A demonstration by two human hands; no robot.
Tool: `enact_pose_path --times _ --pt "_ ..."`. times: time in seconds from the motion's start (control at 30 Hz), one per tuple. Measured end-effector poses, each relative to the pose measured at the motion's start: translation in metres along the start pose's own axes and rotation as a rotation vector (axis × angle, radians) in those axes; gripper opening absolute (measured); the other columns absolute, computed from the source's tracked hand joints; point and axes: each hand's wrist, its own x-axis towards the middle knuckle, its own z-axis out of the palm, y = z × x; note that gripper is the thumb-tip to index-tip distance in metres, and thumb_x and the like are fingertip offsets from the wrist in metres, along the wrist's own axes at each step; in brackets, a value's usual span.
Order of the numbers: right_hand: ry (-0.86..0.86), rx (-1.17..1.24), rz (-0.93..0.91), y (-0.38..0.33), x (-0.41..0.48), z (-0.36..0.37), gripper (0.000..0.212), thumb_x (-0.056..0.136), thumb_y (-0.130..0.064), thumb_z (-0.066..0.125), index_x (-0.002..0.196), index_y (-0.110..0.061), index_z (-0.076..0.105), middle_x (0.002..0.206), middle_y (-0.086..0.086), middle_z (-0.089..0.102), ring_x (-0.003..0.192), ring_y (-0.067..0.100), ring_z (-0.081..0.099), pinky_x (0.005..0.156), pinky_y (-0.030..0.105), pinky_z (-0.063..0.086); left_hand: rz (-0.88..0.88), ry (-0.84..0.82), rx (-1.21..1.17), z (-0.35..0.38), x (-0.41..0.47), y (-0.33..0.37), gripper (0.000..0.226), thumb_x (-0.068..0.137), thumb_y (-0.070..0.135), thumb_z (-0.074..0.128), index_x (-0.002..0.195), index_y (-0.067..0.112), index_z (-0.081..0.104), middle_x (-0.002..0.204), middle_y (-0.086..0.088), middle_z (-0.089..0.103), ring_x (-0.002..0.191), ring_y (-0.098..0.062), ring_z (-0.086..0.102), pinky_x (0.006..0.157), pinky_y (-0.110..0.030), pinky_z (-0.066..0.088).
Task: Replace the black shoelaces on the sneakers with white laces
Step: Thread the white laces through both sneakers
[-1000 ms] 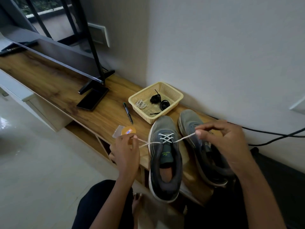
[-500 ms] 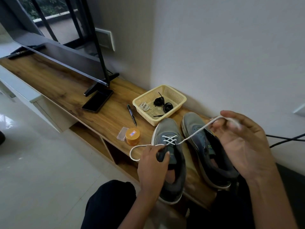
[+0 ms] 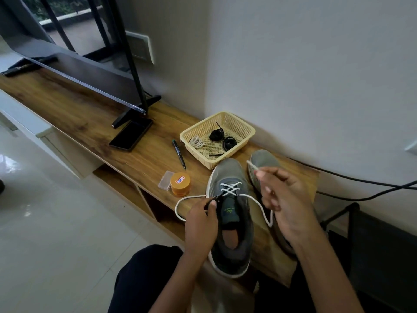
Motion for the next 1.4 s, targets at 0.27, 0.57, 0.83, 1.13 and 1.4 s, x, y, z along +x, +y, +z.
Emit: enact_pose_path --times 0.27,0.57,0.83,1.13,1.4 --pt "0.065 -0.876 -0.214 0.055 0.01 0.019 0.008 0.079 -0.02 0.072 0.086 -0.022 0.077 0.086 -0.007 0.074 0.082 0.011 0.068 0.078 0.033 0.054 -0.184 -0.143 -0.188 -0.011 0.011 -0.009 0.02 0.097 0.019 0.049 0.106 0.014 0.066 0.095 0.002 0.067 0.093 -0.015 0.063 0.089 -0.038 0.052" --pt "0.13 -1.265 -0.529 0.084 0.016 0.028 0.005 0.069 -0.016 0.074 0.071 -0.019 0.071 0.066 -0.005 0.068 0.055 0.017 0.063 0.05 0.019 0.038 -0.181 -0.144 -0.264 -0.011 0.013 -0.013 0.019 0.096 0.016 0.05 0.098 0.011 0.068 0.079 0.004 0.065 0.072 -0.007 0.059 0.062 -0.017 0.045" --pt "0.11 -1.247 -0.577 0.086 0.019 0.027 0.006 0.068 -0.023 0.064 0.069 -0.021 0.07 0.065 -0.009 0.067 0.055 0.01 0.062 0.052 0.013 0.033 -0.117 -0.15 -0.269 -0.012 0.01 -0.011 0.018 0.096 0.015 0.051 0.101 0.014 0.068 0.085 0.011 0.066 0.077 0.001 0.06 0.062 -0.007 0.044" --pt "0.084 -1.241 -0.613 0.097 0.02 0.027 0.006 0.068 -0.019 0.063 0.068 -0.017 0.069 0.065 -0.006 0.066 0.055 0.012 0.062 0.048 0.019 0.045 -0.147 -0.153 -0.321 -0.012 0.01 -0.013 0.012 0.091 0.022 0.06 0.1 0.023 0.067 0.098 0.006 0.069 0.095 -0.008 0.064 0.083 -0.024 0.053" --pt "0.089 -1.267 -0.524 0.087 0.016 0.021 0.011 0.07 -0.012 0.077 0.078 -0.018 0.072 0.074 -0.004 0.065 0.06 0.014 0.062 0.054 0.016 0.034 -0.221 -0.201 -0.39 -0.01 0.015 -0.007 0.015 0.094 0.022 0.056 0.1 0.013 0.066 0.092 -0.006 0.067 0.08 -0.014 0.061 0.066 -0.021 0.051"
